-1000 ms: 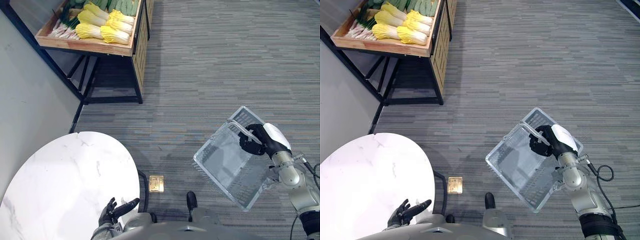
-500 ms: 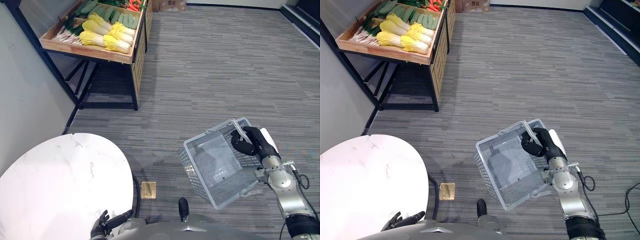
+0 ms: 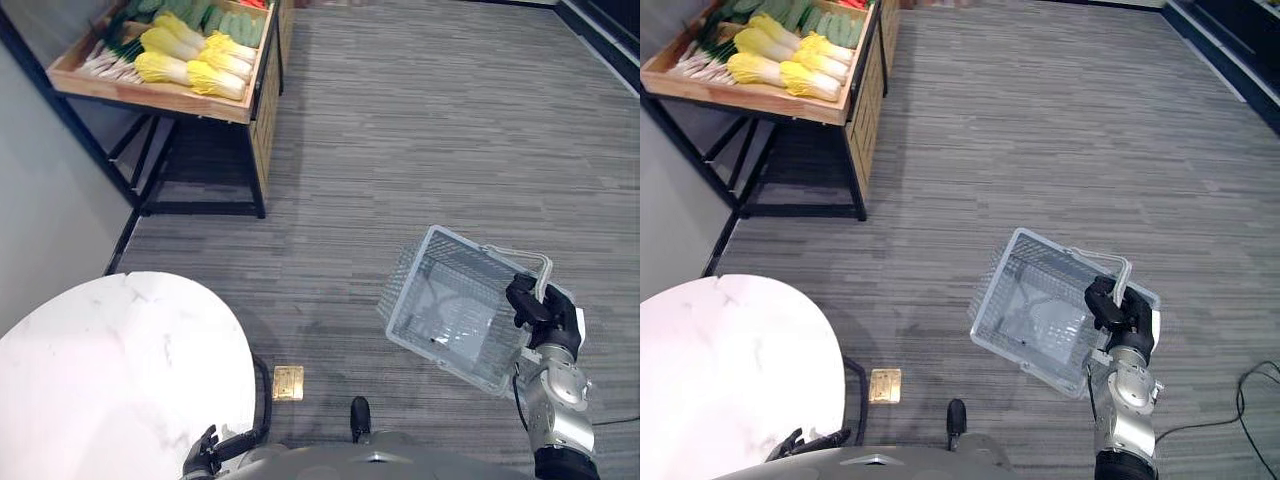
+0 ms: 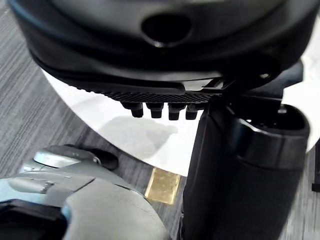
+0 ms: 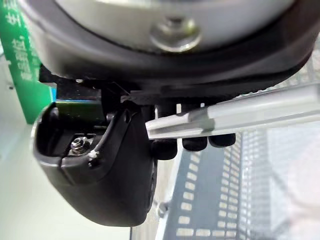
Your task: Pick vegetable in the basket
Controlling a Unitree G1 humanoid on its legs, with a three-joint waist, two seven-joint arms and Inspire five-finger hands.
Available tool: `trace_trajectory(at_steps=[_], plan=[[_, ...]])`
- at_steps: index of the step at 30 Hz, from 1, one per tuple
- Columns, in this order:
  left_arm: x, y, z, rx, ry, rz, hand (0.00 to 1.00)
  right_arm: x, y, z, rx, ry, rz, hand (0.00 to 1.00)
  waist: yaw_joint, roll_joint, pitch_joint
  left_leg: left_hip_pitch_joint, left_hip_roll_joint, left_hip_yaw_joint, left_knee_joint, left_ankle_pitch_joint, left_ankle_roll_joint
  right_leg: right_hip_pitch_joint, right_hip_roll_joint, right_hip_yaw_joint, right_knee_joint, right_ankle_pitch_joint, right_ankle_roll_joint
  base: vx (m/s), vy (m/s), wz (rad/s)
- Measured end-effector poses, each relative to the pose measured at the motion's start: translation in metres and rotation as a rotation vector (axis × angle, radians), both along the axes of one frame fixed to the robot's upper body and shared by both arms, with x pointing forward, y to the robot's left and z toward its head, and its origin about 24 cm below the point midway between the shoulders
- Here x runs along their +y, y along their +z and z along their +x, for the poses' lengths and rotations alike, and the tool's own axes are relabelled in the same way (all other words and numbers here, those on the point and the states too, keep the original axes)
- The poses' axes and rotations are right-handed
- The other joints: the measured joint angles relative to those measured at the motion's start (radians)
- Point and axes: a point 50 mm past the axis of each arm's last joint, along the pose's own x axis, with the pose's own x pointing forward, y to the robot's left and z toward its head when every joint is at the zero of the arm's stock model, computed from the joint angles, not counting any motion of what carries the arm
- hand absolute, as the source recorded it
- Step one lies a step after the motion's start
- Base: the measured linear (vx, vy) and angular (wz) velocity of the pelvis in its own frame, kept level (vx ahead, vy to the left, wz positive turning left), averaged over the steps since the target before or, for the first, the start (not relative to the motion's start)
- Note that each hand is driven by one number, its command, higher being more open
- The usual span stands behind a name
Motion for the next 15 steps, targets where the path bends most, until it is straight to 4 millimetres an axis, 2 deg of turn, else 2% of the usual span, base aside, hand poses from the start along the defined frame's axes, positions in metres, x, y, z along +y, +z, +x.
trace_trajectory(at_steps=[2, 6, 11, 15], plan=[[-0.002, 0.0, 0.003, -0.007, -0.009, -0.004, 1.0, -0.002, 0.0, -0.002, 0.003, -0.016, 0.0, 0.0, 0.0, 0.005, -0.003, 0.005, -0.009, 0.006, -0.001, 0.0, 0.0, 0.0, -0.007, 0.008, 0.0, 0.008, 0.012, 0.0, 0.072, -0.13], [-0.001, 0.0, 0.003, -0.008, -0.011, -0.002, 1.0, -0.001, -0.005, -0.006, 0.018, -0.043, 0.02, 0.0, 0.0, -0.001, 0.0, 0.008, -0.035, 0.007, -0.001, -0.003, 0.005, 0.0, -0.03, 0.012, -0.006, 0.01, 0.015, -0.05, 0.062, -0.02], [0.003, 0.001, 0.004, -0.008, -0.017, 0.006, 1.0, 0.004, -0.009, -0.007, 0.023, -0.056, 0.044, 0.0, 0.003, -0.021, 0.012, 0.007, -0.043, 0.023, 0.005, -0.013, 0.022, -0.004, -0.035, 0.014, -0.007, 0.003, 0.008, -0.09, 0.0, -0.1], [0.004, 0.001, 0.004, -0.005, -0.025, 0.011, 1.0, 0.001, -0.011, -0.012, 0.031, -0.071, 0.044, 0.0, 0.001, -0.022, 0.014, -0.007, -0.043, 0.028, 0.009, -0.014, 0.024, -0.019, -0.034, 0.015, -0.006, -0.003, 0.008, -0.06, -0.027, -0.04]])
